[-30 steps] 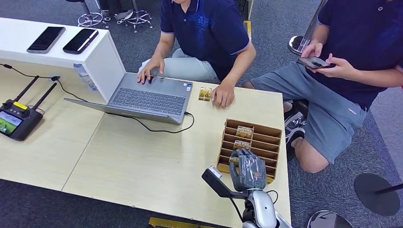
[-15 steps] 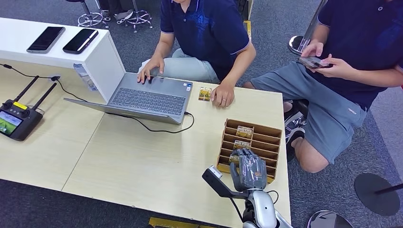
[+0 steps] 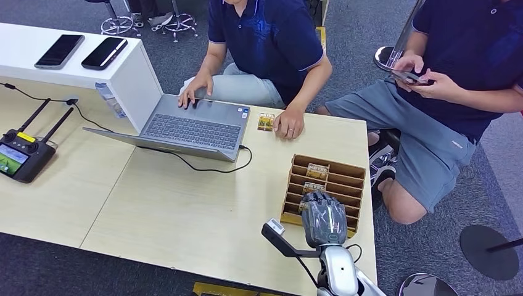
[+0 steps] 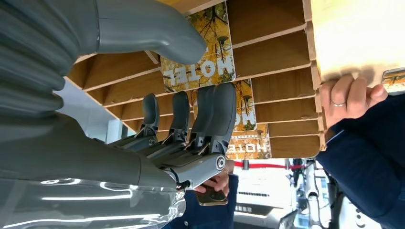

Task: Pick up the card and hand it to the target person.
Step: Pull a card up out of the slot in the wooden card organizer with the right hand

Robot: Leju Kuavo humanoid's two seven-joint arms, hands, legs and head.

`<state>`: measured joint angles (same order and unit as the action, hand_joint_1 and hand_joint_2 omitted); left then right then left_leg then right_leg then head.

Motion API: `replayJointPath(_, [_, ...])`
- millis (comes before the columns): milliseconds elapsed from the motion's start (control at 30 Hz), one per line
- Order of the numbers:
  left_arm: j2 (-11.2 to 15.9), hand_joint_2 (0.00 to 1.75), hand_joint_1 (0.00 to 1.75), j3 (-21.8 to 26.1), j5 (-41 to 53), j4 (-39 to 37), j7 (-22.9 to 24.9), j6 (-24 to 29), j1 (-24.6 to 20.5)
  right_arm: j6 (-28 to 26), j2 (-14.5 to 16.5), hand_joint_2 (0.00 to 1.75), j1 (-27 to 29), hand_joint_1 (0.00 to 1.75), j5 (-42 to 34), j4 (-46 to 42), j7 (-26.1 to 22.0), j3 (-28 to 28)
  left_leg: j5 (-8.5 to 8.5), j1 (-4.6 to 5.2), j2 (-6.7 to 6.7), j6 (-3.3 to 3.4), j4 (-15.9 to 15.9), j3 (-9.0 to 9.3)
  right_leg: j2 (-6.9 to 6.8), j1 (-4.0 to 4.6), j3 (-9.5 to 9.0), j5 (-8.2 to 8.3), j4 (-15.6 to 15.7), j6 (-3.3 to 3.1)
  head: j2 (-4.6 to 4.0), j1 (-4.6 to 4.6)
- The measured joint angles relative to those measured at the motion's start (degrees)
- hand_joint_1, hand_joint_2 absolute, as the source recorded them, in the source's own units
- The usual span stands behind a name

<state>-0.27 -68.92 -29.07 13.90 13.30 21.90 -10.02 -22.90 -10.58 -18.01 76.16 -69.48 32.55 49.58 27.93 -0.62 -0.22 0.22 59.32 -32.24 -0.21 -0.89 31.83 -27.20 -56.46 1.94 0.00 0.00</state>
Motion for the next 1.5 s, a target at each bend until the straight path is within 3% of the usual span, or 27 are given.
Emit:
replayJointPath(1200, [0.1, 0.0, 0.0, 0.5, -0.8, 0.1, -0.2, 0.4, 0.5, 0.4, 0.4, 1.75, 0.0, 1.05, -1.4, 1.5, -0.1, -0.4, -0.06, -0.01, 0.07, 0.0, -0.1, 0.1, 0.06, 0.02, -0.09, 0.08, 0.1, -0.07, 0.0, 0.0])
replayJointPath(1367, [0.1, 0.0, 0.0, 0.6, -0.9, 0.1, -0.4, 0.5, 0.5, 0.2, 0.6, 1.75, 0.1, 1.24, -1.8, 1.8, -0.3, -0.3, -0.04, 0.0, 0.05, 0.0, -0.1, 0.07, 0.05, 0.01, -0.06, 0.06, 0.1, -0.05, 0.0, 0.0])
replayJointPath(1500, [0.1, 0.0, 0.0, 0.6, -1.0, 0.1, -0.5, 0.7, 0.5, -0.2, 0.8, 1.75, -0.1, 1.23, -2.1, 2.2, -0.5, -0.1, -0.02, 0.01, 0.03, 0.0, 0.0, 0.04, 0.03, 0.0, -0.03, 0.03, 0.0, -0.03, 0.0, 0.0])
